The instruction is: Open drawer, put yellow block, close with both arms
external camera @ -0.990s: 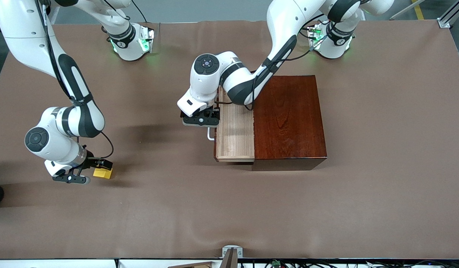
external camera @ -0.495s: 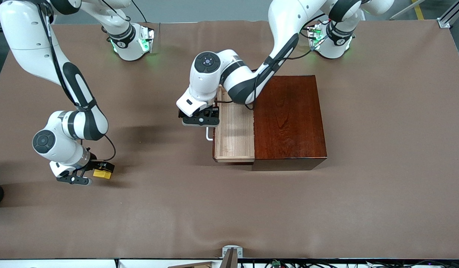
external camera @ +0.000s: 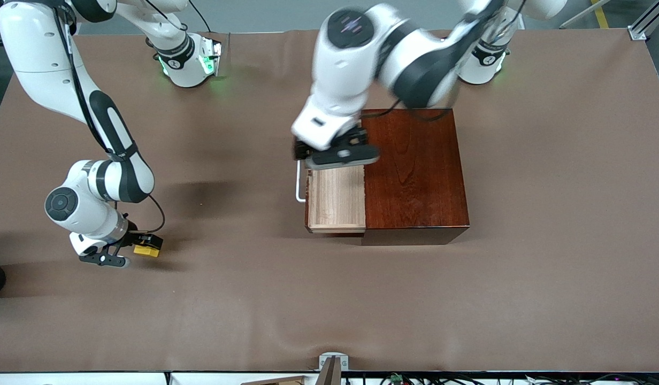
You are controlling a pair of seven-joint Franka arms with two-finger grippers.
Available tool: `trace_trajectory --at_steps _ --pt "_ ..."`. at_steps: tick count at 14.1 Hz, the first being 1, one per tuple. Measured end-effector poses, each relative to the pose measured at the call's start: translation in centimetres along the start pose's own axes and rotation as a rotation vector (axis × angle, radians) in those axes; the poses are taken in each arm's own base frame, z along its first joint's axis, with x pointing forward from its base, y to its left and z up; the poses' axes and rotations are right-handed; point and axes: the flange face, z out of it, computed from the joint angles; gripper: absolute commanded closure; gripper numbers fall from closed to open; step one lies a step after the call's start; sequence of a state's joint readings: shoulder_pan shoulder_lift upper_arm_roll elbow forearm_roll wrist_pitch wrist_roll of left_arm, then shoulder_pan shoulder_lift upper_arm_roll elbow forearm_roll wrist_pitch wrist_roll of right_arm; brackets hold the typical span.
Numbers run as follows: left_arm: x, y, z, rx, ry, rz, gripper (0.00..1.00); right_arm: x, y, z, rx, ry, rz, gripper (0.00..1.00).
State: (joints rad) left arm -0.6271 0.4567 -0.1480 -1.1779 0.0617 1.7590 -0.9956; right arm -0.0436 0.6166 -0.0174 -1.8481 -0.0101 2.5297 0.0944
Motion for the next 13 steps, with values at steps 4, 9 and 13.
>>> trace_trajectory --at_steps 4,9,13 --pt "5.8 -10.8 -6.0 0.107 -0.039 -0.056 0.00 0.0 0.0 0.0 0.000 -0.001 0.001 0.32" --pt "12.0 -26.1 -8.7 0.105 -0.098 -0.016 0.00 0.0 -0.1 0.0 0.000 -0.001 -0.017 1.00" --pt "13.8 -33.9 -9.0 0.107 -0.127 0.133 0.00 0.6 0.4 -0.6 -0.001 -0.010 -0.158 1.00"
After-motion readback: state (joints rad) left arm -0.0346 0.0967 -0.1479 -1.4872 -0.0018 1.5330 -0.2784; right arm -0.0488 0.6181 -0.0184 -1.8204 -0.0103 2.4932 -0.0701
